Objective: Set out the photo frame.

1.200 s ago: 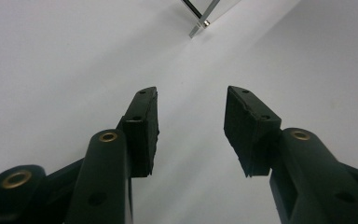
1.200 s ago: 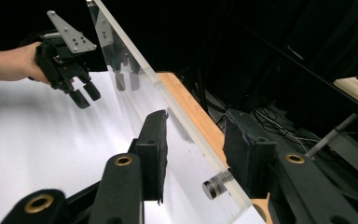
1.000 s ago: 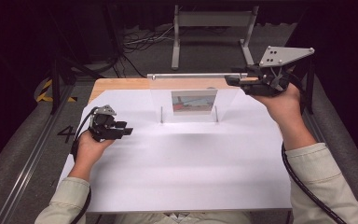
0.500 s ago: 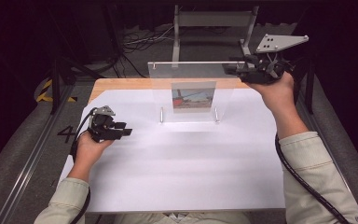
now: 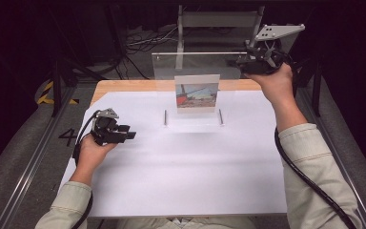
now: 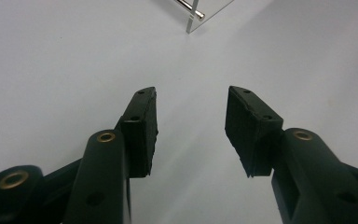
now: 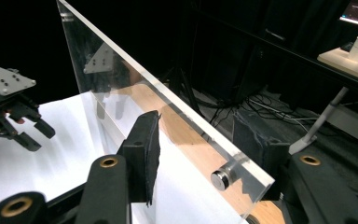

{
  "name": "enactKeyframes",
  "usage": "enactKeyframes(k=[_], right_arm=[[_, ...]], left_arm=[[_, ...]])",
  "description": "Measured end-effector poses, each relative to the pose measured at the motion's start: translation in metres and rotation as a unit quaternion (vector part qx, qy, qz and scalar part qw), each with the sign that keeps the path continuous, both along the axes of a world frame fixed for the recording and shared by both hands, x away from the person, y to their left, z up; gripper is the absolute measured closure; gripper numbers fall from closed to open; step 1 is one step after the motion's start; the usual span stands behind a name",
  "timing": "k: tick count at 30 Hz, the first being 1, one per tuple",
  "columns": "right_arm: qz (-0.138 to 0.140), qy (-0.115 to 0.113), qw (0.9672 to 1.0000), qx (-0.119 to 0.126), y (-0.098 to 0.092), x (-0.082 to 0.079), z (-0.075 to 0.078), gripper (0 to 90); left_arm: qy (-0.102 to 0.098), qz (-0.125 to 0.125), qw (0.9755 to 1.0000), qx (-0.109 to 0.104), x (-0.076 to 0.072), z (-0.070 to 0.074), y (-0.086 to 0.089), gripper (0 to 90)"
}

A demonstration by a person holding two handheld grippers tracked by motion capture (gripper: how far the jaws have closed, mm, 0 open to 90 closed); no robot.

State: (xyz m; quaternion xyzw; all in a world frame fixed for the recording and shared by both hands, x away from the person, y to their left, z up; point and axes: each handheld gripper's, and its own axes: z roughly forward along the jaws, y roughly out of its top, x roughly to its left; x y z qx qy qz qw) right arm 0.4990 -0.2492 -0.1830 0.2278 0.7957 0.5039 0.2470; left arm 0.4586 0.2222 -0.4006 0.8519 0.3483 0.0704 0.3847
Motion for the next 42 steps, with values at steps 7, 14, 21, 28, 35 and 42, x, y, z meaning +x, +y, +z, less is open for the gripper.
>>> enactKeyframes(k=[7,14,21,28,35,42], right_arm=[[-0.013,0.014,0.9998,0.002,0.001,0.013,-0.005,50.6],[-0.024,0.024,0.9993,0.013,-0.001,0.022,-0.006,48.0],[-0.036,0.034,0.9986,0.020,0.002,0.031,-0.007,40.0],[-0.043,0.044,0.9977,0.029,0.002,0.038,-0.009,34.1],[-0.051,0.051,0.9966,0.042,0.000,0.043,-0.012,26.0],[-0.051,0.054,0.9963,0.044,-0.001,0.044,-0.013,24.5]], left_arm=[[0.003,-0.003,1.0000,0.000,0.001,-0.001,0.000,53.9],[0.003,-0.003,1.0000,-0.002,0.001,-0.002,-0.001,53.5],[0.004,-0.004,1.0000,-0.004,0.000,-0.002,0.000,52.9],[0.007,-0.004,1.0000,-0.006,0.000,-0.003,0.000,52.5],[0.009,-0.006,0.9999,-0.006,0.000,-0.004,-0.001,51.8],[0.010,-0.008,0.9999,-0.005,0.000,-0.004,-0.002,51.5]])
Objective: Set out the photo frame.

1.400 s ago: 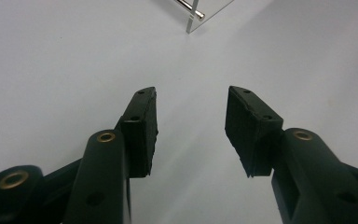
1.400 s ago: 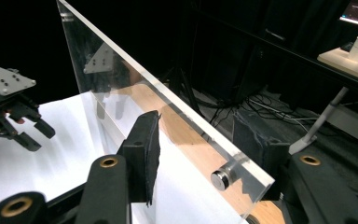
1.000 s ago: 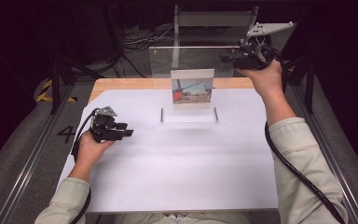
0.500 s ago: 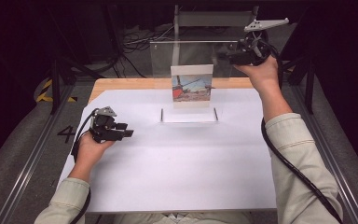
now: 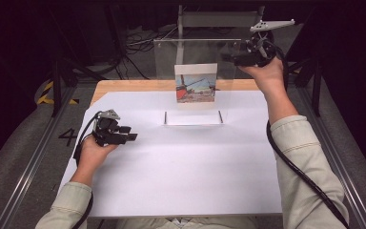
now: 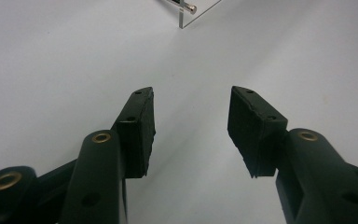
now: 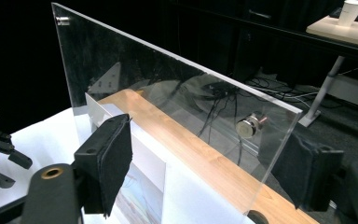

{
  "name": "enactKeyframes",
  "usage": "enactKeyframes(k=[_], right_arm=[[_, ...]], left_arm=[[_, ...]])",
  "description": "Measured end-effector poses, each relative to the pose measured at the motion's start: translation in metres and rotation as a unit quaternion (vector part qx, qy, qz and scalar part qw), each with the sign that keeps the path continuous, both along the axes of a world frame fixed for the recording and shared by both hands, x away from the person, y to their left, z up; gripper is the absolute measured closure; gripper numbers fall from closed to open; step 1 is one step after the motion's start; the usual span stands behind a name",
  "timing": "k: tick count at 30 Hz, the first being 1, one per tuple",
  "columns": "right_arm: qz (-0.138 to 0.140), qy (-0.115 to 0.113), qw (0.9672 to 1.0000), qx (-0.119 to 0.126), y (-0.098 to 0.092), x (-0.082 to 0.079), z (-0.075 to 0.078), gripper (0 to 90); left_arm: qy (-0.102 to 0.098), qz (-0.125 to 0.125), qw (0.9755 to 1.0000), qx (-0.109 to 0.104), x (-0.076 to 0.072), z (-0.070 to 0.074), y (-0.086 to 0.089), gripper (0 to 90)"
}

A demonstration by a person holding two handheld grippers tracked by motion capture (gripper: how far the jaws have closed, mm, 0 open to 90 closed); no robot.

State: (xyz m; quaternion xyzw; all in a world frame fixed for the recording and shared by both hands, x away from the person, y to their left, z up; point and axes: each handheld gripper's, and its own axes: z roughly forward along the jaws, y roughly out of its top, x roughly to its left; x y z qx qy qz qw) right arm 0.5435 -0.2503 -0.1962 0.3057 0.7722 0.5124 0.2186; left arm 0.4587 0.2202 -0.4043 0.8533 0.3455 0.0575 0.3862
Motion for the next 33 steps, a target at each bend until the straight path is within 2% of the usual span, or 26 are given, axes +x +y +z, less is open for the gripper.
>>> enactKeyframes(k=[12,17,21,24,33], right_arm=[[-0.023,-0.005,0.9997,0.009,-0.014,-0.002,-0.002,19.3],[-0.029,-0.010,0.9994,0.014,-0.027,-0.010,-0.001,19.2],[-0.033,-0.009,0.9994,0.004,-0.037,-0.017,-0.001,19.3],[-0.030,-0.007,0.9995,0.003,-0.048,-0.027,-0.001,19.4],[-0.014,-0.003,0.9999,-0.007,-0.078,-0.064,-0.010,19.0]], left_arm=[[-0.001,-0.001,1.0000,-0.002,-0.001,0.001,0.001,51.2],[-0.005,-0.003,1.0000,-0.006,-0.002,0.004,0.002,51.1],[-0.011,-0.004,0.9999,-0.007,-0.004,0.006,0.004,51.1],[-0.007,-0.005,0.9999,-0.014,-0.007,0.009,0.004,51.1],[-0.015,-0.011,0.9996,-0.019,-0.017,0.013,0.004,50.7]])
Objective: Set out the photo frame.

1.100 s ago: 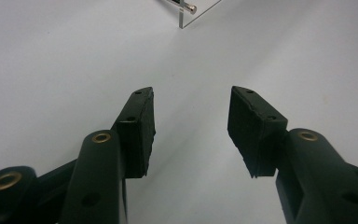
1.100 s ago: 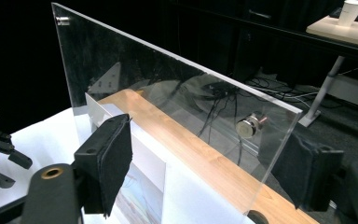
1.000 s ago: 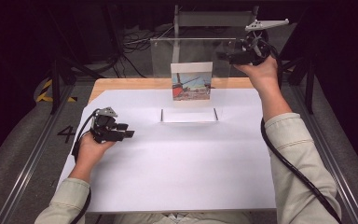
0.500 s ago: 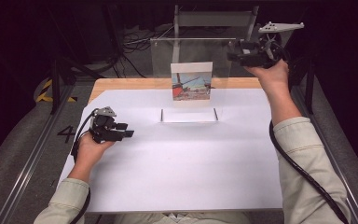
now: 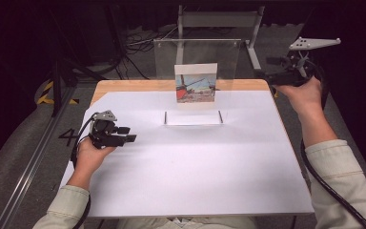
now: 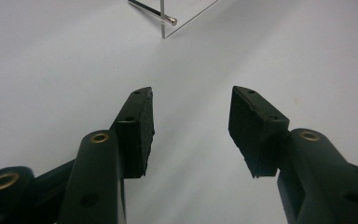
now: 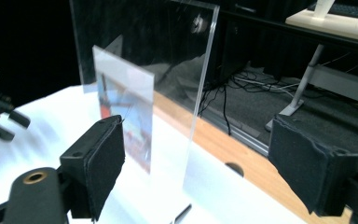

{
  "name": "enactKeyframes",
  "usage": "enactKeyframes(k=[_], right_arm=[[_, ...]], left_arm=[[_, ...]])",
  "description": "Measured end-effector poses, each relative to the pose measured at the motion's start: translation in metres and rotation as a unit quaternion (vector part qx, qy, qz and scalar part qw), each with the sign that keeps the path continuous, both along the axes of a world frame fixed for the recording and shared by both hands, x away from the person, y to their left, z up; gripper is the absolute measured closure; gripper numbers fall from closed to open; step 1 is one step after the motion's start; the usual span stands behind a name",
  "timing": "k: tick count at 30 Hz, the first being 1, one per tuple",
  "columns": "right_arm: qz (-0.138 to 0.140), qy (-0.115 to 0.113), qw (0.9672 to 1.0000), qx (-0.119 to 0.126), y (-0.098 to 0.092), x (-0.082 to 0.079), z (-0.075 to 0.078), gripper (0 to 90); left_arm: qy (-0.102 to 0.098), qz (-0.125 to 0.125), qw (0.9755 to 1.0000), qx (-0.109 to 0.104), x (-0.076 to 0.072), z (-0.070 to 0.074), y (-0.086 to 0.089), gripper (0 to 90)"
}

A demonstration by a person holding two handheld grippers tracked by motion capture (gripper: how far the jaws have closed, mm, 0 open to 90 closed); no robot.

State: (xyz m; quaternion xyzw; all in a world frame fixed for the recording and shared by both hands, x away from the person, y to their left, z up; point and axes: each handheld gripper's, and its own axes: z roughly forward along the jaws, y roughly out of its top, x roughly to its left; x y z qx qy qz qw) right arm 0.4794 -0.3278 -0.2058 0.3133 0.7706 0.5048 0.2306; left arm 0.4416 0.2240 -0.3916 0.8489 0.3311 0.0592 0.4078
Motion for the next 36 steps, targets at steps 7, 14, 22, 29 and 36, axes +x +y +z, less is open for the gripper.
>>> enactKeyframes(k=[7,14,22,29,36], right_arm=[[0.014,0.005,0.9998,-0.016,-0.011,-0.023,-0.011,18.9],[0.034,0.011,0.9992,-0.017,-0.016,-0.049,-0.025,18.6],[0.046,0.027,0.9981,-0.031,-0.015,-0.066,-0.053,18.6],[0.045,0.034,0.9980,-0.030,-0.013,-0.072,-0.083,18.6],[0.038,0.058,0.9973,-0.021,-0.014,-0.065,-0.106,18.5]], left_arm=[[-0.002,-0.003,1.0000,-0.006,-0.009,0.003,0.002,50.3],[0.001,-0.003,1.0000,-0.007,-0.014,0.001,0.005,49.9],[0.000,-0.006,0.9999,-0.014,-0.022,0.003,0.006,49.6],[-0.003,-0.007,0.9998,-0.018,-0.022,0.004,0.006,49.0],[-0.004,-0.002,0.9997,-0.022,-0.021,0.003,0.008,49.0]])
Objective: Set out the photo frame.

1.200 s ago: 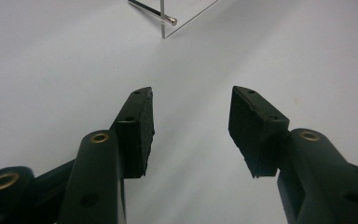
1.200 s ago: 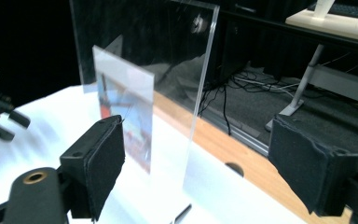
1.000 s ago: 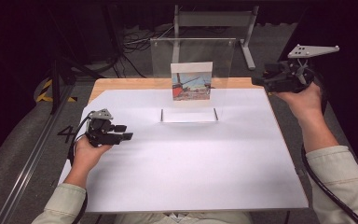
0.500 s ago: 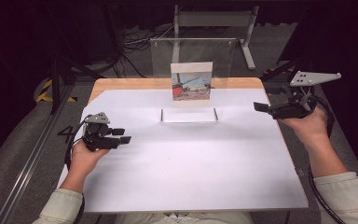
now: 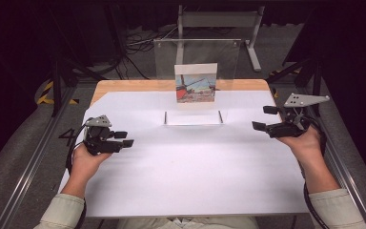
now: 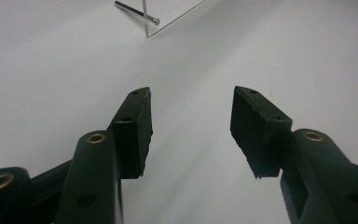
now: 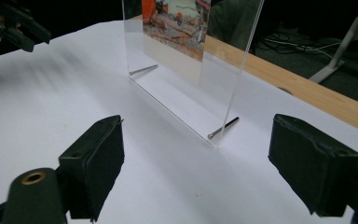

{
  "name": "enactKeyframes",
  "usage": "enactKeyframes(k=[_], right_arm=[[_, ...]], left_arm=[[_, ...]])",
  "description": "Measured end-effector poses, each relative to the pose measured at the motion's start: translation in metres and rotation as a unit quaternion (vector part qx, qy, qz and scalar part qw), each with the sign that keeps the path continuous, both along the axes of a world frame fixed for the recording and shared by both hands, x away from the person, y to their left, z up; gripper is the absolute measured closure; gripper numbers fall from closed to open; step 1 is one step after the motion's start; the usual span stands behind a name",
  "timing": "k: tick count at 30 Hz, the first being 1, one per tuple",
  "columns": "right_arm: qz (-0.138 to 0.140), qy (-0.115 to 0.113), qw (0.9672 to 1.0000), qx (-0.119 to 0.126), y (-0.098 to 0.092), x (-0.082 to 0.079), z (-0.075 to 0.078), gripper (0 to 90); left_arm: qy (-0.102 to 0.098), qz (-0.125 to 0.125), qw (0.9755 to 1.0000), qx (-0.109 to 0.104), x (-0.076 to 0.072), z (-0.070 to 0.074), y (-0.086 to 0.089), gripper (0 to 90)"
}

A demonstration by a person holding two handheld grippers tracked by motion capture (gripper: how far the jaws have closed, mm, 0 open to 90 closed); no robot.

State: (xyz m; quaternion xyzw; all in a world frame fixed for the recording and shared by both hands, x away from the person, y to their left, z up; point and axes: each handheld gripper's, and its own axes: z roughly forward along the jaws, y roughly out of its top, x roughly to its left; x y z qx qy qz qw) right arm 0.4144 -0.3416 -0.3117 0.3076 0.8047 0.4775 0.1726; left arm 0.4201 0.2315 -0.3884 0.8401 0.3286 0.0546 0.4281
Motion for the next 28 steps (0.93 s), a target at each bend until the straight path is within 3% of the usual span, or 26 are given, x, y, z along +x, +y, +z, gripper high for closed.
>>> enactKeyframes(k=[10,12,14,15,16,18,28], right_arm=[[-0.017,0.024,0.9996,0.000,-0.001,0.011,-0.033,18.5],[-0.017,0.035,0.9992,0.011,-0.002,0.013,-0.041,18.5],[-0.022,0.049,0.9986,0.000,-0.001,0.016,-0.053,18.4],[-0.022,0.049,0.9986,0.000,-0.001,0.016,-0.053,18.4],[-0.028,0.053,0.9980,-0.017,-0.001,0.017,-0.058,18.3],[-0.030,0.056,0.9978,-0.018,-0.001,0.017,-0.060,18.2],[-0.038,0.062,0.9973,-0.006,-0.003,0.016,-0.072,18.5]], left_arm=[[-0.004,0.002,1.0000,-0.001,-0.001,0.001,0.001,48.9],[-0.009,0.003,1.0000,-0.002,0.000,0.000,0.001,48.8],[-0.015,0.008,0.9998,-0.006,-0.001,0.000,0.003,48.8],[-0.015,0.008,0.9998,-0.006,-0.001,0.000,0.003,48.8],[-0.018,0.008,0.9998,-0.006,-0.001,0.000,0.004,48.7],[-0.022,0.011,0.9997,-0.009,-0.001,0.000,0.005,48.7],[-0.025,0.010,0.9995,-0.016,-0.001,0.000,0.005,47.8]])
